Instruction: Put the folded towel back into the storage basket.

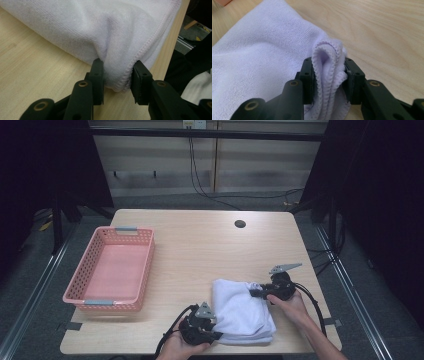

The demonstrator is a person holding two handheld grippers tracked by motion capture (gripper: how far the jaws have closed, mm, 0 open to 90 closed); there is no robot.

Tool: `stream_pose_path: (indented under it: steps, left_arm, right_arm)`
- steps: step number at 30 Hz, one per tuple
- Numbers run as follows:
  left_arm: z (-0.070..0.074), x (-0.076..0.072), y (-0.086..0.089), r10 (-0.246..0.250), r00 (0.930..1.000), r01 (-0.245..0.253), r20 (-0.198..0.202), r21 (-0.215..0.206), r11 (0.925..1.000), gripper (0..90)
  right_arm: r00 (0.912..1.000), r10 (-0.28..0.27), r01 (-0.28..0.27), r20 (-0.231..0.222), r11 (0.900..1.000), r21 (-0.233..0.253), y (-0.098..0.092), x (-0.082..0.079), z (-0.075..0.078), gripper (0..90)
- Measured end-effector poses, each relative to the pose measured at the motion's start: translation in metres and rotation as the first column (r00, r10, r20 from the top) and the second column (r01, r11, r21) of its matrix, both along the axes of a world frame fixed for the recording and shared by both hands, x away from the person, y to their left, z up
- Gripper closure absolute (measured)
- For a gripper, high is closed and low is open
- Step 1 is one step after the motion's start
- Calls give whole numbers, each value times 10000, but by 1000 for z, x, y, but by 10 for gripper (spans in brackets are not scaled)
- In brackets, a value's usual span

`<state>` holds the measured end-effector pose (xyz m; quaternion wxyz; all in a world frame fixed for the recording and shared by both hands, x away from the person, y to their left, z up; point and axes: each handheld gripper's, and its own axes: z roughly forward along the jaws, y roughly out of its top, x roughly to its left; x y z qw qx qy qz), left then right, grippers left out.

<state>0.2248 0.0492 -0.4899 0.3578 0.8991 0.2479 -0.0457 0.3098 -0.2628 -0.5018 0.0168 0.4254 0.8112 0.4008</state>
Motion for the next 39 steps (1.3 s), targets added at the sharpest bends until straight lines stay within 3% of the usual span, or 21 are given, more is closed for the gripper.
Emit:
stream_pose_path:
  steps: [5,20,27,31,35,37,39]
  left_arm:
    - [0,5,3,-73,9994,71,-334,-60,10000,717]
    - [3,10,10,-117,9981,113,-612,-61,9999,737]
    - [9,12,13,-148,9988,143,-472,-96,9999,739]
    - [14,15,16,-96,9989,93,-452,-64,9999,740]
    - [17,16,20,10,9991,-15,-430,-112,9999,740]
    - [21,19,22,65,9991,-80,-419,-367,9993,740]
    - [26,21,25,153,9993,-163,-335,-309,9994,740]
  right_arm:
    - [10000,36,-36,-32,9999,123,-2,1,1,708]
    - [9999,130,-126,-103,9992,367,0,3,8,734]
    - [9999,122,-123,24,9994,337,1,4,15,736]
    - [9994,211,-212,257,9998,18,5,4,24,737]
    - [9998,190,-196,115,9985,505,3,7,31,738]
    - [9997,222,-226,117,9991,361,3,8,32,739]
    - [9998,163,-169,144,9991,395,3,8,35,740]
